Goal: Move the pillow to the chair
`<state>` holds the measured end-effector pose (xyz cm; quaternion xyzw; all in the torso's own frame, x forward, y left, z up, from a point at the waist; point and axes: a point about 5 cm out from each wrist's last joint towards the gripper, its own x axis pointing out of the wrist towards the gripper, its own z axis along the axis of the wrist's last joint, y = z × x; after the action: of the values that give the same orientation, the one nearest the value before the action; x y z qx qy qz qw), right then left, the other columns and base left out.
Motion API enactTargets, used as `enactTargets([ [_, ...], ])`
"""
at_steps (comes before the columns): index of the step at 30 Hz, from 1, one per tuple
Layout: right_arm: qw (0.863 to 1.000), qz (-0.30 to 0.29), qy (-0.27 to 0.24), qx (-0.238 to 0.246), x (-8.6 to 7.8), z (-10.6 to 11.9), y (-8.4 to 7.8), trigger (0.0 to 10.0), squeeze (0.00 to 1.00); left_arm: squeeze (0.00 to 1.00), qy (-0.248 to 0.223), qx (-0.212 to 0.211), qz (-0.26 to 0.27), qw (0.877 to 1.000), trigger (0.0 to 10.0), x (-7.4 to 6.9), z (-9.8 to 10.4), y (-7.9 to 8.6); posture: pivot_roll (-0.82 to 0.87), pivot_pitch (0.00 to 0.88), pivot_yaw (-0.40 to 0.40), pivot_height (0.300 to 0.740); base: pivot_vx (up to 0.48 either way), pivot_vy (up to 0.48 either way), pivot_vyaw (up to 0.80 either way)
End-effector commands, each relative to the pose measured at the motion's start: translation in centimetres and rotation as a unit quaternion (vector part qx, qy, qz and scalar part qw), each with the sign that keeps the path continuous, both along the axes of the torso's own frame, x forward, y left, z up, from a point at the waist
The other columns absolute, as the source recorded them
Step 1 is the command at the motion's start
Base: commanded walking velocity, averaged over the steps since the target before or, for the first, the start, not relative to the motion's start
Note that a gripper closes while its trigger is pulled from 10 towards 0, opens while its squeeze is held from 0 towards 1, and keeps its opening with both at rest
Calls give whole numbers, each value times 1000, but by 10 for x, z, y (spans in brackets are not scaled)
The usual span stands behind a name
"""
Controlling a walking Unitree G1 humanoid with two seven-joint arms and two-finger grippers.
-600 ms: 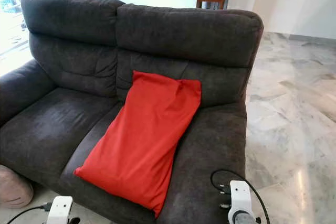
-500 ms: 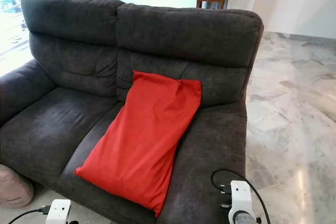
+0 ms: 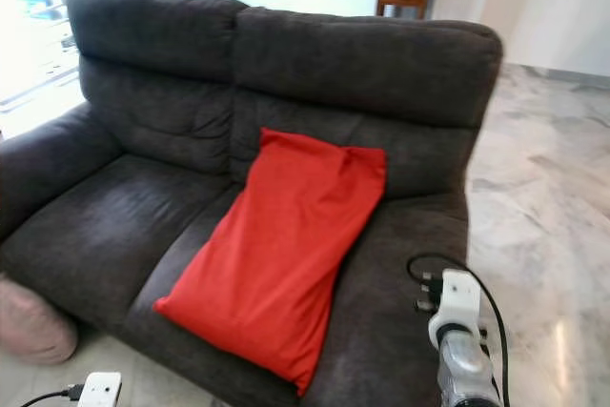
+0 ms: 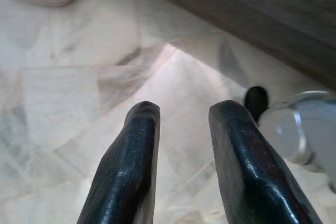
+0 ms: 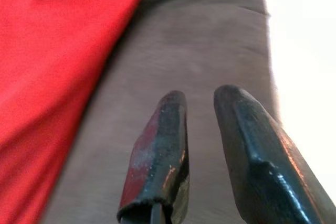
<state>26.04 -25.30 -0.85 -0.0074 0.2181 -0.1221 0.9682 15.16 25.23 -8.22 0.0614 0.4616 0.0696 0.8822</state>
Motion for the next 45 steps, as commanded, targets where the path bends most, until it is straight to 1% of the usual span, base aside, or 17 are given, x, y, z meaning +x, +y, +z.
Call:
enactTargets([
  [1, 1000, -6, 6, 9, -5, -5, 2, 10000, 0, 0, -9, 2, 0, 1000, 10000, 7, 4, 4, -16, 0, 62, 740, 0, 292, 0],
  [5, 1000, -9, 14, 14, -10, -10, 6, 10000, 0, 0, -11, 1, -2, 1000, 10000, 9, 5, 4, -9, 0, 54, 740, 0, 308, 0],
  [9, 1000, -1, 18, 16, -10, -12, 9, 10000, 0, 0, -12, 0, 0, 1000, 10000, 9, 5, 3, -5, 0, 48, 740, 0, 327, 0],
  [16, 1000, -2, 23, 17, -10, -13, 10, 10000, 0, 0, -9, 0, 1, 1000, 10000, 8, 4, 3, -8, 0, 41, 740, 0, 327, 0],
  [20, 999, -2, 43, 22, -12, -17, 11, 10000, 0, 0, -5, -1, 3, 1000, 10000, 7, 3, 2, -8, 0, 44, 740, 0, 334, 0],
  [21, 998, 1, 60, 24, -17, -22, 12, 10000, 0, 0, -4, -1, -1, 1000, 10000, 8, 3, 1, -8, 0, 44, 740, 0, 337, 0],
  [24, 996, 0, 84, 21, -24, -28, 12, 10000, 0, 0, -4, -1, -4, 1000, 10000, 9, 3, 0, -6, 0, 47, 740, 0, 337, 0],
  [25, 995, -7, 95, 22, -30, -32, 11, 10000, 0, 0, -5, -2, -3, 1000, 10000, 9, 3, 0, -6, 0, 47, 740, 0, 337, 0],
  [30, 992, -9, 122, 24, -43, -41, 11, 10000, 0, 0, -5, -1, -1, 1000, 10000, 8, 3, 0, 0, 0, 45, 740, 0, 359, 0],
  [35, 992, -13, 124, 28, -45, -43, 11, 10000, 0, 0, 1, -3, -4, 1000, 10000, 5, 1, -1, -8, 0, 47, 740, 0, 360, 0],
  [45, 989, -14, 143, 34, -53, -48, 12, 10000, 0, 0, 10, -6, 1, 1000, 10000, -1, -2, -3, -9, 0, 40, 740, 0, 362, 0],
])
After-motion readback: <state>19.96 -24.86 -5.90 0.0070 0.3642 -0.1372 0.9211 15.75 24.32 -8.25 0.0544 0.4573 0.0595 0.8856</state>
